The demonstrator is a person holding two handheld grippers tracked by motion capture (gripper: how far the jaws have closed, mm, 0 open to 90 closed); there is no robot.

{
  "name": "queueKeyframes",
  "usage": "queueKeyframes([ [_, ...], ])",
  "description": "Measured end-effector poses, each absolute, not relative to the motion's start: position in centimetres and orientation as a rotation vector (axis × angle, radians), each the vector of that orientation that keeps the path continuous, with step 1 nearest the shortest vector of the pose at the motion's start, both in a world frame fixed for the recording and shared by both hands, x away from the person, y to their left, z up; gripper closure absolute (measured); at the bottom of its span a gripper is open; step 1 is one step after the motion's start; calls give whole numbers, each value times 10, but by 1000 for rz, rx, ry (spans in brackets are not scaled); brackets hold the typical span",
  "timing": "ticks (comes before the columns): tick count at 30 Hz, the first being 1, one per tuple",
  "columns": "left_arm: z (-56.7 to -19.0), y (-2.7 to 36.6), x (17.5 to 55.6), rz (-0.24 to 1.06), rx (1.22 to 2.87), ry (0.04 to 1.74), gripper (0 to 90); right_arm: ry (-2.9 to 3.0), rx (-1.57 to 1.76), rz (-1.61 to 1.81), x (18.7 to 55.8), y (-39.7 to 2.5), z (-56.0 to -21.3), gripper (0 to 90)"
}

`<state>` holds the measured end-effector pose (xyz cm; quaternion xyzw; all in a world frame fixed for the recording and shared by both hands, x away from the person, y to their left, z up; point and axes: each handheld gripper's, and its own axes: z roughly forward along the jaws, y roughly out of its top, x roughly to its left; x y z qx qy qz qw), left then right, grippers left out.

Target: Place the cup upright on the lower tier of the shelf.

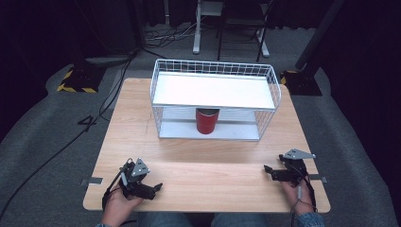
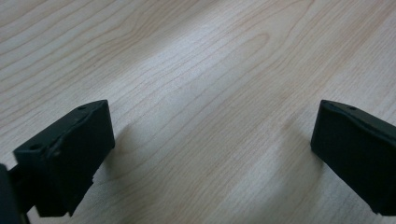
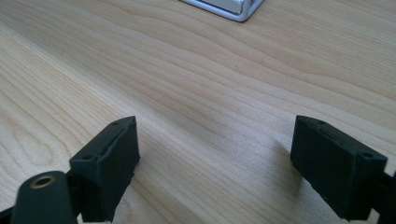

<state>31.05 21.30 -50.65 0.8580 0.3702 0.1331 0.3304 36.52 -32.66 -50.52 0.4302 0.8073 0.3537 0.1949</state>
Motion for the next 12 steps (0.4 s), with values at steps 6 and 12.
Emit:
queueKeyframes([
  [6,-507,213,310,346,2234,983,1,2263,1206,991,365,-327,-505,159],
  [12,-507,213,309,347,2231,990,4,2263,1205,991,365,-327,-505,159],
])
